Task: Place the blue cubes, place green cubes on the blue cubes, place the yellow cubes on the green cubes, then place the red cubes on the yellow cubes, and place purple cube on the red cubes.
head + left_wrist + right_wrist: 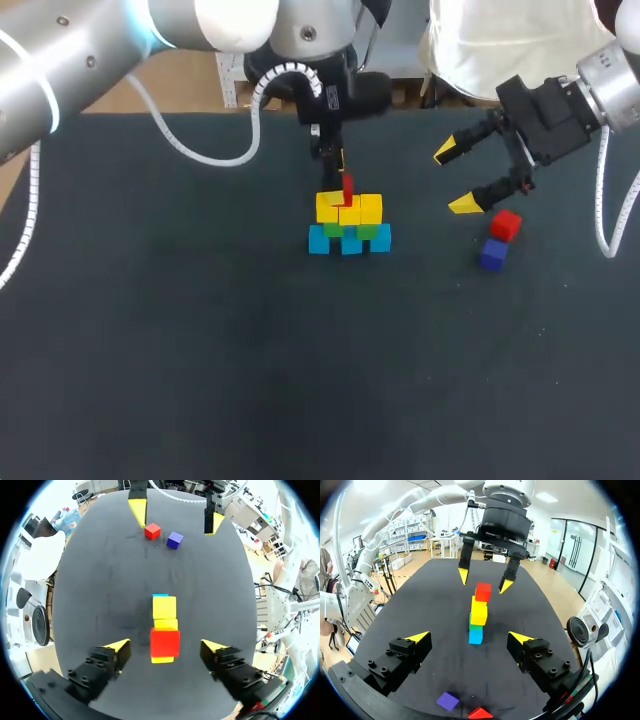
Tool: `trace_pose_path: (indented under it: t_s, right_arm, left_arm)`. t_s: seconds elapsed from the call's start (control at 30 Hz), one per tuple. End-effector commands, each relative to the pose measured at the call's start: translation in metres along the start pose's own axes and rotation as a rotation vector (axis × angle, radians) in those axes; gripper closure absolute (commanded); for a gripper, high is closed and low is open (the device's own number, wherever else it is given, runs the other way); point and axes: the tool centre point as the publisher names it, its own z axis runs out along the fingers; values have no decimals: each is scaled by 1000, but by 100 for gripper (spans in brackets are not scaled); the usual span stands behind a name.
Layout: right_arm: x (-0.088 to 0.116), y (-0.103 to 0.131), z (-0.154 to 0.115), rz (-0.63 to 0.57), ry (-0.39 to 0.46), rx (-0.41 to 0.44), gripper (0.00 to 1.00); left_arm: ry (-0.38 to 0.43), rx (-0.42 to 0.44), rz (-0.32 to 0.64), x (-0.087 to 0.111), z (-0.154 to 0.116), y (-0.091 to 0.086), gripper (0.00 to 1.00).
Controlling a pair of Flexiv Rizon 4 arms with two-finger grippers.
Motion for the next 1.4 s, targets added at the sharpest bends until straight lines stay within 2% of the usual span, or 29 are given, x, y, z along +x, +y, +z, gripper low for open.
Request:
trace_pose_path:
  t_s: [0.03,0.33,0.6,0.87,0.97,1.17,1.4]
  right_arm:
    - [0,0,0,-1,-2,0,0]
    - [0,0,0,-1,-2,0,0]
    - [0,0,0,-1,-2,0,0]
    - [0,0,0,-1,-2,0,0]
    - [0,0,0,-1,-2,0,0]
    - [0,0,0,-1,-2,0,0]
    - [0,0,0,-1,-2,0,0]
  left_arm:
    - [-16,-10,-7,7,-13,-3,0]
    - [-25,-74,78,21,-38,-8,0]
    - [-74,-120,53,36,-52,-6,0]
    - [-139,-126,18,52,-55,-4,0]
    - [-186,-118,-7,62,-56,-2,0]
    - [-185,-133,-65,87,-56,3,0]
    - [-282,-122,-90,113,-57,6,0]
